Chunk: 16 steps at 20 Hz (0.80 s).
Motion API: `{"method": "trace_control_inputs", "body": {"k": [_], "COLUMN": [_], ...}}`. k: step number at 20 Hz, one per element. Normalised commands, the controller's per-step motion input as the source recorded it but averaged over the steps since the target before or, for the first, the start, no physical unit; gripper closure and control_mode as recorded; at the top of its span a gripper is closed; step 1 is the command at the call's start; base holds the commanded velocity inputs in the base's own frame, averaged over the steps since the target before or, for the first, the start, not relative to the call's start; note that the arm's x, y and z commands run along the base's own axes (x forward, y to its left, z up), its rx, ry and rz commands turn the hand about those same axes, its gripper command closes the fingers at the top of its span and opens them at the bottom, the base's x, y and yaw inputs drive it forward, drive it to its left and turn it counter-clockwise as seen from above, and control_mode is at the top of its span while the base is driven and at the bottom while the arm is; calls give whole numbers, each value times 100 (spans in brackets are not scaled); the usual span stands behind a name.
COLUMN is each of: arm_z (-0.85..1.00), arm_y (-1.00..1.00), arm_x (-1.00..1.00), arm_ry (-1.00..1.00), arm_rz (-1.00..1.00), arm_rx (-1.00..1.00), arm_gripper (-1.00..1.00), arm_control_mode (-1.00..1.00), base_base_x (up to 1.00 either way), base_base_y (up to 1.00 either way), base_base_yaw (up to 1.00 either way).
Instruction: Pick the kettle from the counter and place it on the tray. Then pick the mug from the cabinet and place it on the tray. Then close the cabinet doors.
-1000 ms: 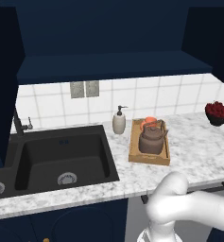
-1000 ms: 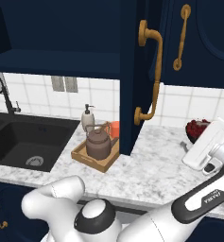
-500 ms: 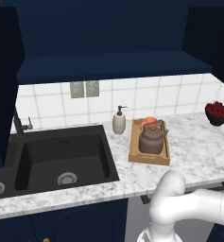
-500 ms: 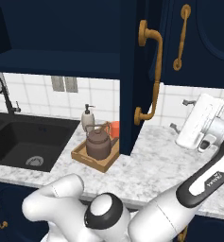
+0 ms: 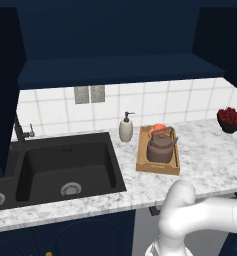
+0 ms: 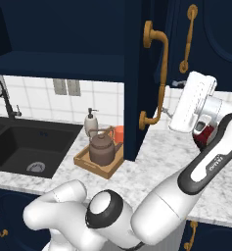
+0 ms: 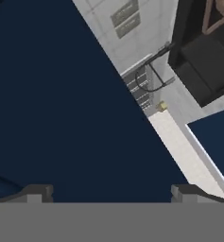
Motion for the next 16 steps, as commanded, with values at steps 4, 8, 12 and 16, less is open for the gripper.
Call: {"method": "trace_control_inputs", "body": {"k": [4, 8, 12, 16], "arm_z": [40, 22, 7, 0], "arm_y": [66, 69, 74, 74], "arm_x": [0, 6, 13, 25], "arm_ry": [-1, 0, 0, 0], "arm_rz": [3, 0, 0, 0], "arm_rx": [0, 0, 0, 0], "arm_gripper": [-100, -100, -100, -100], "arm_control_mode": [-100, -100, -100, -100], "base_base_x": [0, 0, 0, 0], "base_base_y": [0, 0, 0, 0], "base_base_yaw": [0, 0, 0, 0]}}
